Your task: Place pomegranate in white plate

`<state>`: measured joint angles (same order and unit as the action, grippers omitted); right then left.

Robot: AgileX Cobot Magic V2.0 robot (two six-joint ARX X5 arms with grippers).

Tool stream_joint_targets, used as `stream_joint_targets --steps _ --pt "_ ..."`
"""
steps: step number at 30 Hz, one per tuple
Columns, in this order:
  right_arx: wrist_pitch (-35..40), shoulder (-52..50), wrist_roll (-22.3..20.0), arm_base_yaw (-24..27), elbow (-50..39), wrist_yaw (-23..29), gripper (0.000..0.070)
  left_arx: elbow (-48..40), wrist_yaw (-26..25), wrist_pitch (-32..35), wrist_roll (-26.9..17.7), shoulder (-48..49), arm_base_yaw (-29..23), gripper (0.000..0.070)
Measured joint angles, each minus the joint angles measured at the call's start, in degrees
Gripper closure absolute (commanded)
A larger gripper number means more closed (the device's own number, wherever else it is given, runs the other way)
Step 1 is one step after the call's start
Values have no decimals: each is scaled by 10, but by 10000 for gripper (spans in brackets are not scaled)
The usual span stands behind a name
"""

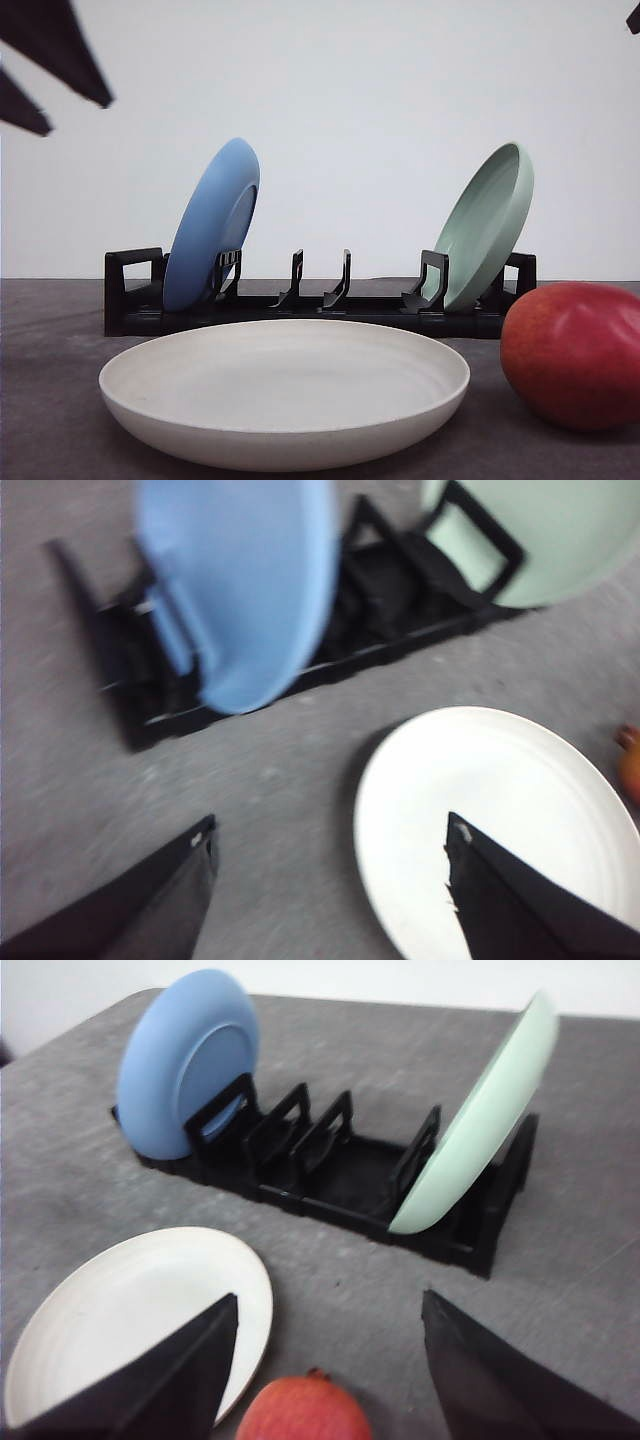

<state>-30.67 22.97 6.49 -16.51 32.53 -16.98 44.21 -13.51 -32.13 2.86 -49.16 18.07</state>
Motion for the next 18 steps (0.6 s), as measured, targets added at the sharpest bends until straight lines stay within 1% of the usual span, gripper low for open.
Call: stream_joint_targets --steps 3,6,7,11,13,16,18 --pt "-15 5 22 -6 0 -10 330 0 -16 -15 3 7 -60 265" --pt "-37 29 51 -24 2 -9 330 0 -17 -16 9 19 -88 265" --pt "-46 40 61 -32 3 -6 330 0 -17 -16 10 24 -90 266" --pt "-71 105 102 -74 17 35 330 0 -19 -16 11 34 -88 266" --pt "-75 143 113 -95 26 52 330 0 -19 -16 11 33 -87 266" --pt "-79 209 125 -123 43 55 326 0 -19 -16 11 33 -87 266" --pt "-84 259 130 -139 58 63 307 0 -19 -16 11 33 -87 266"
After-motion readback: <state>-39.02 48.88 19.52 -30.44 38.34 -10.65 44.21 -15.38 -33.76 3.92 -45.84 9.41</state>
